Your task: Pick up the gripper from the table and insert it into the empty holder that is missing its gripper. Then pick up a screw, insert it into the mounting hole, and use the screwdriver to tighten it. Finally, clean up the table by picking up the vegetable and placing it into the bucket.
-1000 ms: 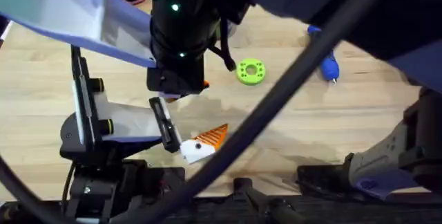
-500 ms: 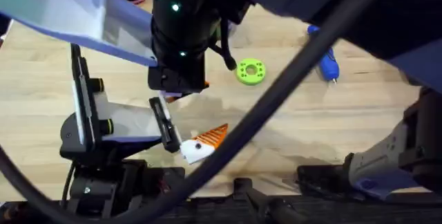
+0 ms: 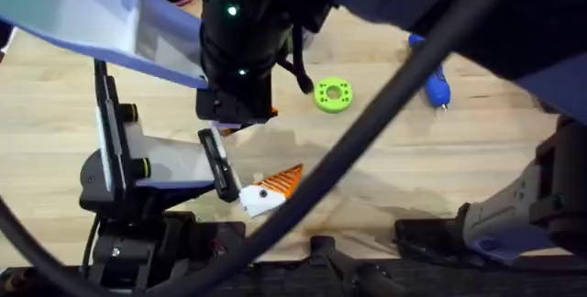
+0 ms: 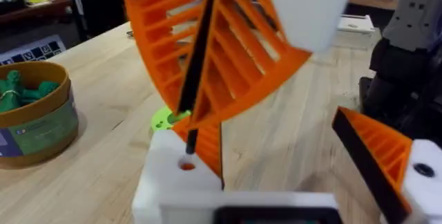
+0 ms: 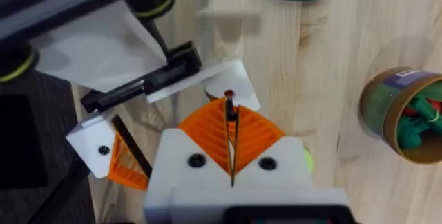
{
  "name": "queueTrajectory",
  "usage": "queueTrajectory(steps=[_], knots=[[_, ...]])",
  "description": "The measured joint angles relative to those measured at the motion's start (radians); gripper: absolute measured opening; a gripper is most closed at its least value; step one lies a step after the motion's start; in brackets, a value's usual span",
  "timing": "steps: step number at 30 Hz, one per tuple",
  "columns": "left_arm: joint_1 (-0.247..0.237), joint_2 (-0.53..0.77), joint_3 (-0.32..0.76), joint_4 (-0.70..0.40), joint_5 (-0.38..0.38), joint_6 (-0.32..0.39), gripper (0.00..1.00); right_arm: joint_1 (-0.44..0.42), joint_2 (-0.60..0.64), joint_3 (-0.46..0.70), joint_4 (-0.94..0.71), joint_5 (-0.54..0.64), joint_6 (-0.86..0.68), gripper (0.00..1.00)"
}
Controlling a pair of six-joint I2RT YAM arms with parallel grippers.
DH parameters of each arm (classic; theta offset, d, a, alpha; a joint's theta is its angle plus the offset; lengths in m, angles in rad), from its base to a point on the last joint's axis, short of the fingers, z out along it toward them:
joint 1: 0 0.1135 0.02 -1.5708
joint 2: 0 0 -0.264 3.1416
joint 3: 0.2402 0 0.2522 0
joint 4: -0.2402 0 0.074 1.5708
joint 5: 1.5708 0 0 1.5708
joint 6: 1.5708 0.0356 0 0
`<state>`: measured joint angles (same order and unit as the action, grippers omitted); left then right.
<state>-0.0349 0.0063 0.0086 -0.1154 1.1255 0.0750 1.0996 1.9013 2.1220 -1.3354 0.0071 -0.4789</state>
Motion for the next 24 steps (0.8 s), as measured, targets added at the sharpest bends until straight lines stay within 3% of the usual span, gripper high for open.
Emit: queueTrajectory(steps=[24], knots=[[0.000,0.000,0.000,0.000,0.000,0.000,0.985,0.000,0.034,0.000,0.000,0.003,0.001,0.003]])
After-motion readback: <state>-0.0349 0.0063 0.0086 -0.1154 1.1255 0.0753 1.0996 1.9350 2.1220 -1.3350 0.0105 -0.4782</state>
